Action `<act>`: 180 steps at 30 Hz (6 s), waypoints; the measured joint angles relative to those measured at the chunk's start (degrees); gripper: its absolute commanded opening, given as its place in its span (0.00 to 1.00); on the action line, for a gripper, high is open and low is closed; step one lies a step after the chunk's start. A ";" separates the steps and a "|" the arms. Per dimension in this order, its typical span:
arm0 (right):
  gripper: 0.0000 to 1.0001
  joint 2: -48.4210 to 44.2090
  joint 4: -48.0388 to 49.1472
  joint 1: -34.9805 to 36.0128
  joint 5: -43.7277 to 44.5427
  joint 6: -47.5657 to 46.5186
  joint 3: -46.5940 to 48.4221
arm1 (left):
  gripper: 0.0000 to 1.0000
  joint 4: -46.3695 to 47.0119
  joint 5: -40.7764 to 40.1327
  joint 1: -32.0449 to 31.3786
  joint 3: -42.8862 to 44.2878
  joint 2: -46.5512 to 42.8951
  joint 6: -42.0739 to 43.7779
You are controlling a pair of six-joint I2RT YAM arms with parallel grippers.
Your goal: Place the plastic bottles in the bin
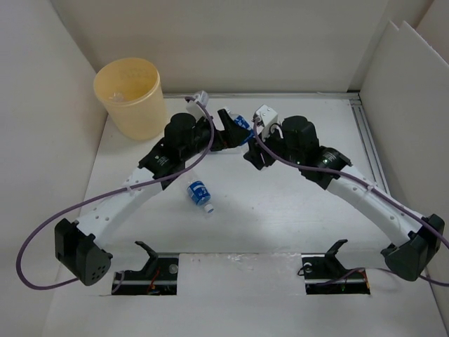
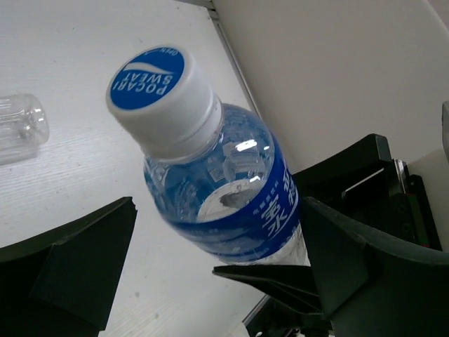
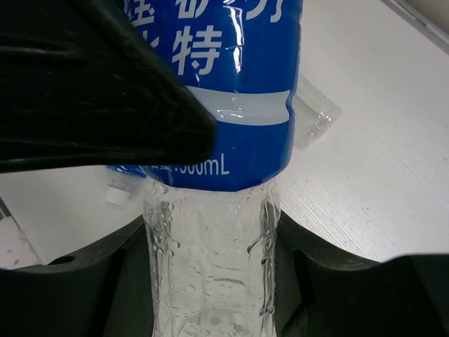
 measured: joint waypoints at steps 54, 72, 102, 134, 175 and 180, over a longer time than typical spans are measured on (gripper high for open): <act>1.00 -2.67 11.26 6.71 -2.56 -2.75 -25.07 | 1.00 -8.87 -39.50 44.85 52.96 42.14 15.63; 1.00 18.64 11.87 15.74 6.71 2.49 -2.05 | 1.00 -19.32 -21.66 43.87 52.63 27.65 10.32; 0.00 49.33 10.29 20.96 18.86 19.71 15.21 | 1.00 -32.59 -6.88 34.60 5.18 -29.88 8.98; 0.00 15.39 9.81 9.31 9.70 7.41 1.46 | 1.00 -1.09 7.78 13.60 -11.47 -7.39 1.16; 1.00 -0.74 16.68 -1.46 -2.29 -1.20 -19.82 | 0.33 -17.92 -24.02 44.04 65.83 39.17 4.98; 1.00 0.07 16.72 -5.20 -3.61 -2.49 -19.74 | 0.47 -16.92 -28.74 45.42 62.07 43.74 5.46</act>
